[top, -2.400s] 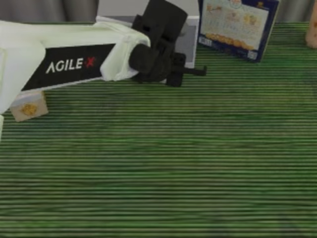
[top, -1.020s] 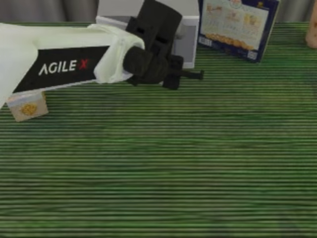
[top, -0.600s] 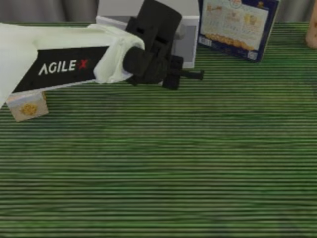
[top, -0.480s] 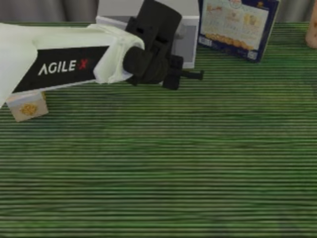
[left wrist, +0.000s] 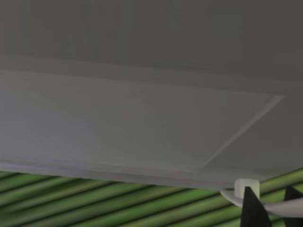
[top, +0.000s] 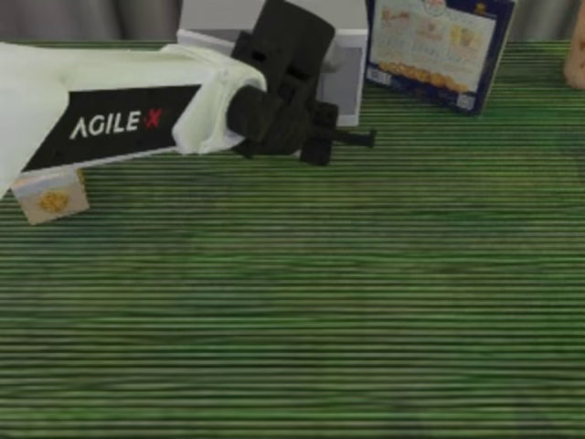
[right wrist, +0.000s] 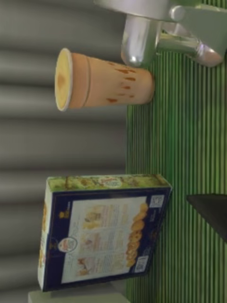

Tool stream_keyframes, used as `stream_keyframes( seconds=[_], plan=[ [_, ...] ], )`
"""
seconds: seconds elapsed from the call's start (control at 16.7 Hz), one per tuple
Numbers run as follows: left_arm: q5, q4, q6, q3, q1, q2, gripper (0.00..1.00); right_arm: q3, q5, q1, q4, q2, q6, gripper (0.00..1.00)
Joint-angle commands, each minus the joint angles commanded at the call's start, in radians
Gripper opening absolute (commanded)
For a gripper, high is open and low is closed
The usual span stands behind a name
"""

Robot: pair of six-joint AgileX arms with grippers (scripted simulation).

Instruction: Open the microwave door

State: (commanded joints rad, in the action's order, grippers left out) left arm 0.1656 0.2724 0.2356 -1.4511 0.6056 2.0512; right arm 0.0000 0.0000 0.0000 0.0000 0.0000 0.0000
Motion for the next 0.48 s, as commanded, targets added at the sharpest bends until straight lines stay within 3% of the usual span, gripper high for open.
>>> stream_keyframes(
  seconds=[0.48],
  plan=[
    [-0.01,0.0,0.003,0.0,0.008,0.001,0.0,0.0,0.0,0.0,0.0,0.0,0.0,1.0]
  ],
)
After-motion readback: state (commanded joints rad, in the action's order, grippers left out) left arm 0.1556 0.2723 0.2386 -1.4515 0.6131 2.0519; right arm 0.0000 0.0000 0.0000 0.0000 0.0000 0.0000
